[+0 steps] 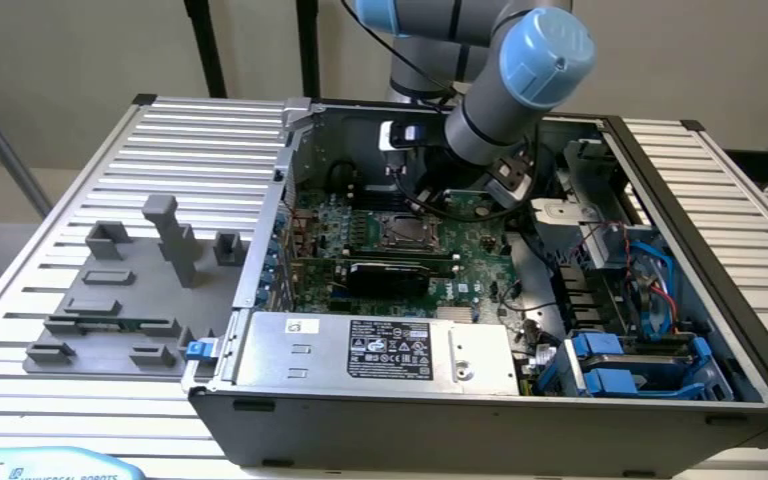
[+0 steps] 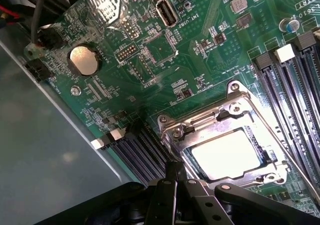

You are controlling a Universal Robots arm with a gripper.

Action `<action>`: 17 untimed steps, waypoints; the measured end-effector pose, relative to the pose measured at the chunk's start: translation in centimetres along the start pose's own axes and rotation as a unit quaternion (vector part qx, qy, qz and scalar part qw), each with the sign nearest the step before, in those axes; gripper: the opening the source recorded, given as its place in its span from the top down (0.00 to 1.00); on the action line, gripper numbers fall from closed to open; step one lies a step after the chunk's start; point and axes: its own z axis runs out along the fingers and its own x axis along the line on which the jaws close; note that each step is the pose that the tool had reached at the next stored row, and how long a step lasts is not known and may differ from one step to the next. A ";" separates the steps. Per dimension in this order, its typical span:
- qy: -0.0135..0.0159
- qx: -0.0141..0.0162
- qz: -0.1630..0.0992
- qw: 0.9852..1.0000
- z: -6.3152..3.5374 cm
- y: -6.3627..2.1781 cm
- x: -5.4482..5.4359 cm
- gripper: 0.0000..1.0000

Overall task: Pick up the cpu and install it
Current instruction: 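Install the first cpu locking lever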

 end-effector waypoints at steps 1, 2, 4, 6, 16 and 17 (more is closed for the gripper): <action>0.000 0.000 0.000 1.000 0.01 0.02 0.0 0.89; 0.000 0.000 -0.001 1.000 0.02 0.05 0.0 0.89; -0.001 0.000 -0.002 1.000 0.05 0.11 0.0 0.89; -0.001 0.000 -0.004 1.000 0.10 0.16 0.0 0.89; -0.005 -0.001 -0.015 1.000 0.14 0.55 0.2 0.89; -0.005 -0.001 -0.016 1.000 0.12 0.61 0.3 0.89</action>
